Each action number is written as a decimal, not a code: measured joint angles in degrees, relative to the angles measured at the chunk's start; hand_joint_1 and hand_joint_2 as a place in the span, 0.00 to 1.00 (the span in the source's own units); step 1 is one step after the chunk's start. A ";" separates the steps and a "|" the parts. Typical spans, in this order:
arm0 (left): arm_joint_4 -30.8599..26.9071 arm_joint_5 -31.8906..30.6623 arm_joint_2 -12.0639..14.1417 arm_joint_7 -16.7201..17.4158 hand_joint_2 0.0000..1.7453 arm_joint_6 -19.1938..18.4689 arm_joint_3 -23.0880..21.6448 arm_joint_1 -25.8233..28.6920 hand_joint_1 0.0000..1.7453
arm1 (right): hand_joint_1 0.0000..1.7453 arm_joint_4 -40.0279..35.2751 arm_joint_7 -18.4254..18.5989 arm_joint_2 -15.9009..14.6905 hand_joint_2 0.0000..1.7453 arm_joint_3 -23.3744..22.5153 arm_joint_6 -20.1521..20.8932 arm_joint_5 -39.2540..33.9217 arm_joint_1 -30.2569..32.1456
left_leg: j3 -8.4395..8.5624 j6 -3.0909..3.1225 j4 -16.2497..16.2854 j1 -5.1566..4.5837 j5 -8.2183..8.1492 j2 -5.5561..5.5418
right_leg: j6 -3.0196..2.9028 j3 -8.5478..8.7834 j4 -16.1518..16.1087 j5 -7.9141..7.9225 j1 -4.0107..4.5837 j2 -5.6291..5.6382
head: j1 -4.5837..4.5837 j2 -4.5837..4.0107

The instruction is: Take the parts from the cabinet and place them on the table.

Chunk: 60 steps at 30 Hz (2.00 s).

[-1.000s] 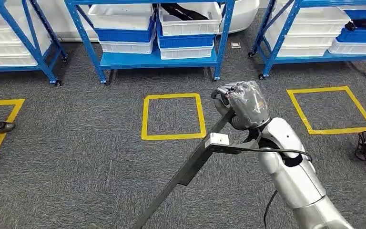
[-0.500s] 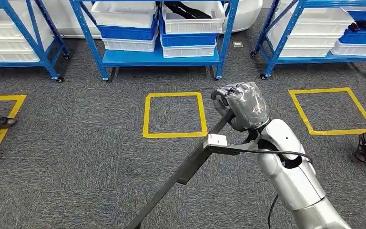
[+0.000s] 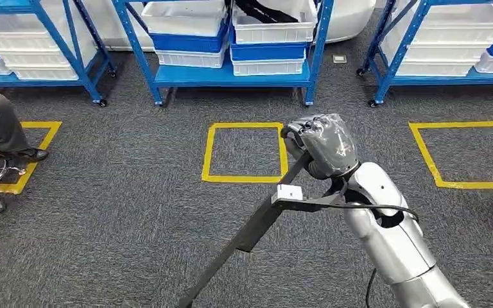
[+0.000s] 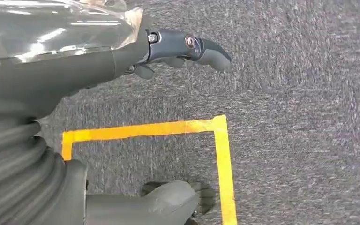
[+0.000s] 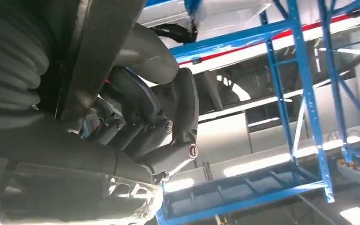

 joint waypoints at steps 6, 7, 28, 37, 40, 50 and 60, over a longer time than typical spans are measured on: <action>-0.02 0.07 0.04 0.00 1.00 -0.02 0.11 0.00 0.00 | 0.97 0.26 -0.02 0.17 1.00 0.26 -0.09 0.31 -0.09 | 8.14 3.73 -11.38 -1.89 5.24 2.63 | -0.68 -0.39 -0.04 0.42 1.49 -2.77 | 0.00 0.00; -0.09 0.02 0.20 0.02 1.00 -0.07 0.13 -0.17 0.00 | 0.97 0.24 0.02 0.15 1.00 0.20 -0.24 0.33 -0.05 | 8.62 4.25 -12.56 -2.24 4.45 4.28 | -0.73 -0.41 -0.03 0.46 2.02 -3.39 | 0.24 0.00; -0.04 -0.55 0.02 0.87 1.00 -0.63 0.26 0.11 0.00 | 0.97 0.11 0.83 0.20 1.00 0.59 -0.81 2.23 1.71 | 5.29 1.44 -11.74 -1.08 6.66 -3.99 | 0.04 0.62 0.04 -0.28 -0.41 1.12 | -0.02 0.00; -0.07 -1.86 0.96 1.16 1.00 -0.90 0.22 -0.56 0.00 | 0.97 1.31 0.85 2.14 1.00 2.12 0.31 2.38 -0.50 | 6.23 1.53 -12.00 -1.08 7.53 3.36 | -0.50 0.59 0.05 -0.43 0.30 -3.67 | -0.94 0.00; -0.09 -2.78 1.31 1.07 1.00 -1.29 0.15 -1.58 0.00 | 0.97 1.38 1.14 2.55 1.00 2.43 0.31 2.38 -1.65 | 6.01 1.88 -12.96 -1.87 7.19 2.64 | -0.06 0.62 -0.14 -0.64 0.82 -5.09 | -0.88 0.00; -0.09 -4.52 1.79 1.92 1.00 -1.22 -0.09 -2.96 0.00 | 0.97 1.35 2.73 1.81 1.00 3.67 0.22 3.37 -1.03 | 6.93 3.71 -14.42 -1.42 8.53 -4.07 | 0.87 -5.83 12.58 -4.79 0.71 0.55 | -0.35 0.00; 0.02 -6.51 1.60 3.65 1.00 -2.95 -1.33 -3.27 0.00 | 0.97 1.31 2.75 1.94 1.00 3.87 2.47 2.06 -3.38 | 3.00 0.88 -8.20 -1.36 5.01 -1.86 | -1.05 0.52 -1.27 0.87 0.16 0.89 | -1.46 0.00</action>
